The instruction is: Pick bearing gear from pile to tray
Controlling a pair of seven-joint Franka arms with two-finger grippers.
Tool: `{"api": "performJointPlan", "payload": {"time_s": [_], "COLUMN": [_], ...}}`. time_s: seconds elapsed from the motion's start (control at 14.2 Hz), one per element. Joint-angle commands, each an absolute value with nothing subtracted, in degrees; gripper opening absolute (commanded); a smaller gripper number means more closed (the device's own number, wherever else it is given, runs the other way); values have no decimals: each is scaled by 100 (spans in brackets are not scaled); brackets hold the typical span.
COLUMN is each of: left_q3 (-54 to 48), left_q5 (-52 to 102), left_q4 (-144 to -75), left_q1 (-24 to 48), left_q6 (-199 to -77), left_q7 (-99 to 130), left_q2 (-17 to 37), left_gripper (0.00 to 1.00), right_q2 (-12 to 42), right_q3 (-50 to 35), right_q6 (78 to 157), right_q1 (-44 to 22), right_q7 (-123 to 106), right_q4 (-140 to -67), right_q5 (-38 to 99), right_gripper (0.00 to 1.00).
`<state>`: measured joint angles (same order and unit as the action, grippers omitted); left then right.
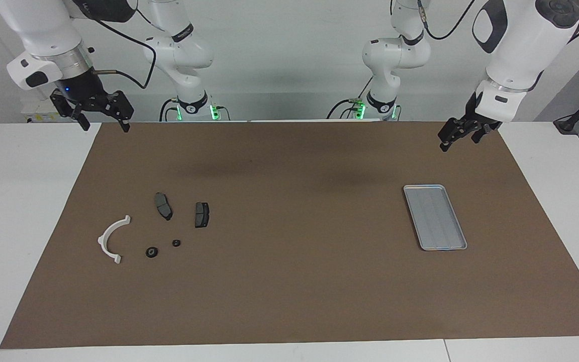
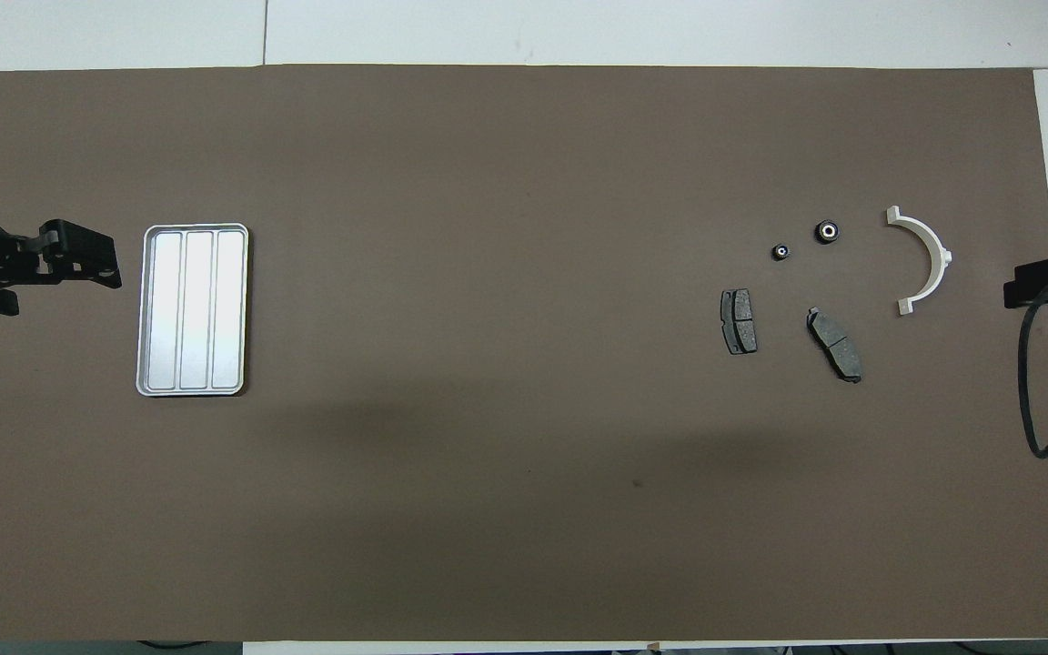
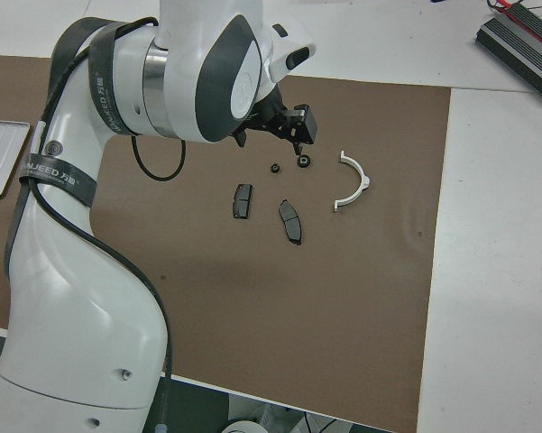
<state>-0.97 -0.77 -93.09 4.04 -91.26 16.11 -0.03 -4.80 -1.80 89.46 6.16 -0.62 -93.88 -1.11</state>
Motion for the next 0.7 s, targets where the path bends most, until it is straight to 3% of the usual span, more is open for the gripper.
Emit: {"api": "performJointPlan", "payload": {"time_s": [0.0, 0.35, 0.42, 0.49, 0.56, 0.63], "left_q3": [-114, -114, -114, -114, -114, -114], "left_q5": [-26, -26, -26, -26, -26, -26], "left_q4": [-9431, -9431, -9431, -9431, -9439, -9431], "left_q1": [343, 343, 343, 343, 343, 343], "left_q6": [-9193, -9193, -9193, -9193, -9193, -9193], "left_q7": [1556, 1556, 1556, 1556, 1556, 1556], "left_q2": [-123, -123, -123, -123, -123, -123], "left_gripper": [100, 100, 100, 100, 100, 100], "right_q2": [-527, -606, -659, -624, -511, -344], "right_q3": [-237, -246, -272, -281, -290, -281], "right_q6": [8956, 8860, 8903, 9043, 9322, 9525], "right_q1": [712, 642, 633, 633, 642, 703], "right_q7": [-61, -395, -300, -64, 78, -69], "right_q4": [-9448, -9536, -9667, -9694, -9720, -9721], "right_q5": [-9, -9, 0, 9, 9, 9], "right_gripper": [100, 100, 88, 69, 92, 100]}}
